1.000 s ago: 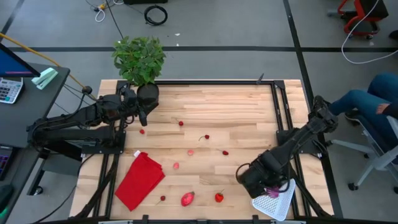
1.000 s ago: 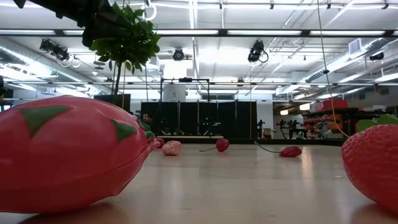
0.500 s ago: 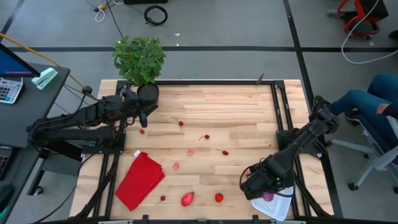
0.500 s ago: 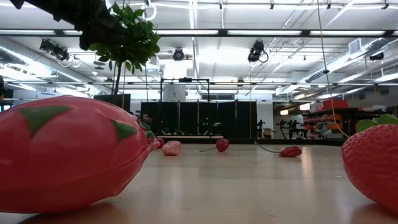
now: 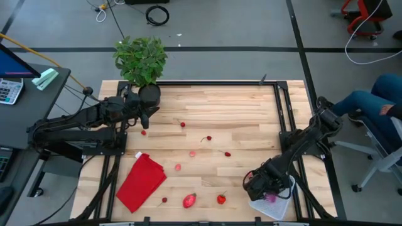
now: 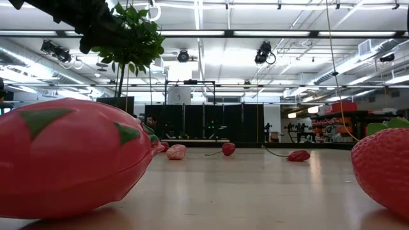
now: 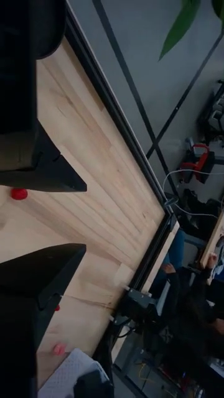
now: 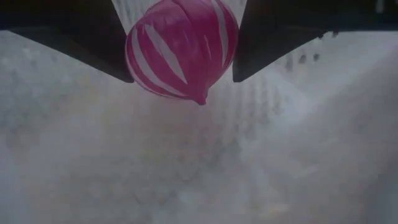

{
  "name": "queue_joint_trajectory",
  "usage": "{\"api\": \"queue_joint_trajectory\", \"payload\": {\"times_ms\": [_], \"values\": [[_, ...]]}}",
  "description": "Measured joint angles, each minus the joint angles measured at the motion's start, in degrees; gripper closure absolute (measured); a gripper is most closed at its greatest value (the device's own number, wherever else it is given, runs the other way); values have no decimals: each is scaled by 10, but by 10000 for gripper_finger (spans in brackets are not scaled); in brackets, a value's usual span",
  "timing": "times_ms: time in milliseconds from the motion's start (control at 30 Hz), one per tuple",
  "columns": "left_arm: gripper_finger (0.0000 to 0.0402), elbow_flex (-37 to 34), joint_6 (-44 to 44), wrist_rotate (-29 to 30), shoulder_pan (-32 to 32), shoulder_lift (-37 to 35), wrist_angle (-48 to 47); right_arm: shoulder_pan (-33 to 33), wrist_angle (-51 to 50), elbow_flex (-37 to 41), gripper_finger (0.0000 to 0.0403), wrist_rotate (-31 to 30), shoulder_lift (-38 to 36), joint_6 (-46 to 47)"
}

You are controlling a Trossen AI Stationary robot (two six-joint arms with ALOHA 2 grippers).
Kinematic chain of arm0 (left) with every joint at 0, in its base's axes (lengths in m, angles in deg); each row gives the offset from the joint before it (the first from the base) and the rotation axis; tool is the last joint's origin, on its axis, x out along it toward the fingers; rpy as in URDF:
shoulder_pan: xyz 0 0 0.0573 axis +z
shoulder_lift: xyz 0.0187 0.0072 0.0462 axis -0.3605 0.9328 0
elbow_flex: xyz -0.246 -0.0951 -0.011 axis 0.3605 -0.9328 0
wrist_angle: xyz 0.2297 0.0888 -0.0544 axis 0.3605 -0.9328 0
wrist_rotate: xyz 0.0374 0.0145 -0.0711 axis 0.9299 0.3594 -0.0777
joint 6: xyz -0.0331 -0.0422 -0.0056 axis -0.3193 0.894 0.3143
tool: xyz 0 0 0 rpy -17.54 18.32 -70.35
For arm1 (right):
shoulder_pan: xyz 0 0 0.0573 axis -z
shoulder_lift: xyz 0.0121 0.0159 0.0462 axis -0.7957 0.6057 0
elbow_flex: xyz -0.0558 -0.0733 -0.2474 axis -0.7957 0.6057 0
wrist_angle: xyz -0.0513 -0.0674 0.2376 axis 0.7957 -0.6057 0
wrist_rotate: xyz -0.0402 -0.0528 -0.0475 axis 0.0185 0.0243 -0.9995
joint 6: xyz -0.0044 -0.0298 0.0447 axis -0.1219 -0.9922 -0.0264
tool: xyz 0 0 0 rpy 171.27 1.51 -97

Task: Pick and placing Produce into tupperware
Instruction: Put the purple onion into the white basket, then put the red cherry into the white basket

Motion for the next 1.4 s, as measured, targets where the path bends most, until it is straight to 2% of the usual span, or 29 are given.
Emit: {"api": "queue_joint_trajectory", "payload": {"times_ms": [133, 367, 600, 900, 1133, 1267, 1400], "values": [[257, 0, 10, 0, 0, 0, 0, 0, 47, 39, 120, 0, 0, -1], [249, 0, 10, 0, 0, 0, 7, 0, 53, 44, 90, 6, 0, -19], [255, 0, 10, 0, 0, 0, 12, 1, 54, 44, 68, 50, -5, -26], [254, 0, 10, 0, 0, 0, 12, 10, 54, 43, 71, 65, -81, -3], [249, 0, 10, 0, 0, 0, 12, 11, 54, 43, 75, -23, -137, 1], [255, 0, 10, 0, 0, 0, 12, 13, 54, 43, 75, -41, -146, -2], [257, 0, 10, 0, 0, 0, 12, 13, 66, 43, 76, -85, -146, -35]]}}
